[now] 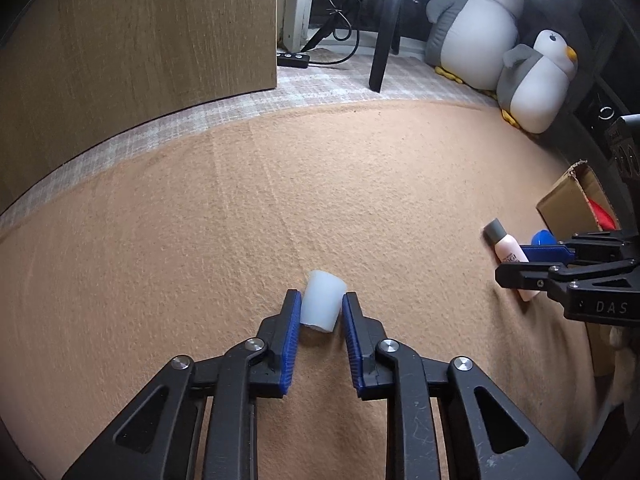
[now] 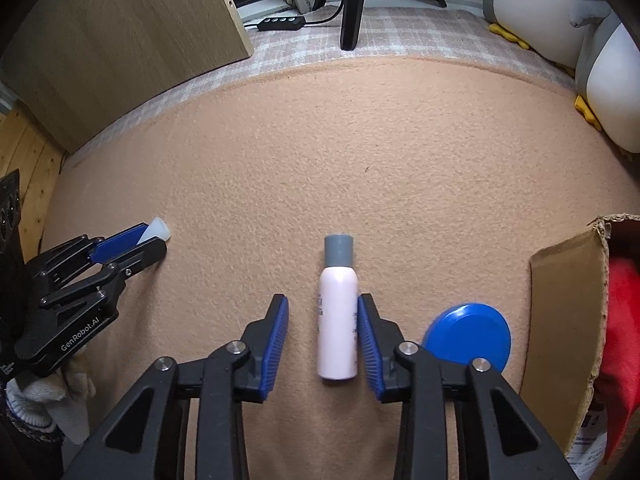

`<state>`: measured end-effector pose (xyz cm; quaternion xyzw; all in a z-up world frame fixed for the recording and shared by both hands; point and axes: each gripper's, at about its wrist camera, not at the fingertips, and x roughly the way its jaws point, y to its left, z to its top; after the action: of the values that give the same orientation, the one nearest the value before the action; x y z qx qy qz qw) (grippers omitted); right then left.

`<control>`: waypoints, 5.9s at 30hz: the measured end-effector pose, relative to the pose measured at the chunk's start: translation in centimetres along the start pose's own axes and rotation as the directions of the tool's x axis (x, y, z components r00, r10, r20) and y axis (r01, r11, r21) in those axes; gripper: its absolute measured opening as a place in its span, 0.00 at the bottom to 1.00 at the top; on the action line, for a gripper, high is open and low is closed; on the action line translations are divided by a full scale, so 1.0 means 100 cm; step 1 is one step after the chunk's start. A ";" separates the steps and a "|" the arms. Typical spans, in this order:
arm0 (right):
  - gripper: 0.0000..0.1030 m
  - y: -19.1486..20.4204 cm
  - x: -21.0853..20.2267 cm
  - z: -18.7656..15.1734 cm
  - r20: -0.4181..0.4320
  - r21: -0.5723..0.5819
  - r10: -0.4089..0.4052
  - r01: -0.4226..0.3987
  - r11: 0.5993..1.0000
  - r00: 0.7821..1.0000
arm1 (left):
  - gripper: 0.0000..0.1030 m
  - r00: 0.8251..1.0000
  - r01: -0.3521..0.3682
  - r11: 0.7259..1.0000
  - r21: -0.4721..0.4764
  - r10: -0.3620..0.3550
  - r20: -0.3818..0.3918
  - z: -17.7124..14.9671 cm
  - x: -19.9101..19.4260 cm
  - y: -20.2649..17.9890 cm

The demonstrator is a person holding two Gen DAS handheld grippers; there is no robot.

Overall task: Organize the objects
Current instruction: 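Close the right tool on the lotion bottle while the left tool grasps the white cap, then carry the lotion bottle and white cap into the box and release both, then move the left tool to the blue round lid and close on it, then carry the blue lid into the box and open the left tool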

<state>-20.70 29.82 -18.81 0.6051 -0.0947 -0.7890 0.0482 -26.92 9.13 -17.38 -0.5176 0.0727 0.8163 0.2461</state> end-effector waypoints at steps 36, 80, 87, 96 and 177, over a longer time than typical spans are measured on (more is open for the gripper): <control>0.17 -0.052 -0.132 -0.095 0.232 0.042 0.014 -0.025 0.999 0.973 | 0.10 0.975 0.170 0.977 0.126 -0.185 0.120 -0.018 -0.093 -0.146; 0.26 -0.204 -0.186 -0.167 0.266 0.255 -0.115 0.046 0.966 0.957 | 0.22 0.950 0.287 0.907 0.309 -0.311 0.030 0.019 -0.050 -0.346; 0.31 -0.196 -0.189 -0.169 0.277 0.251 -0.113 0.042 0.967 0.954 | 0.22 0.954 0.265 0.911 0.316 -0.295 0.049 0.014 -0.063 -0.339; 0.51 -0.177 -0.196 -0.172 0.301 0.254 -0.118 0.040 0.966 0.946 | 0.22 0.955 0.248 0.912 0.328 -0.287 0.077 0.004 -0.084 -0.324; 0.70 -0.143 -0.198 -0.254 0.239 0.439 -0.209 0.086 0.894 0.948 | 0.52 0.998 0.048 0.952 0.303 -0.061 0.034 0.010 0.032 -0.235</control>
<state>9.50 45.23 -9.40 0.4890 -0.2227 -0.8283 -0.1587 -17.58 30.97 -16.52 -0.4580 0.1772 0.7994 0.3462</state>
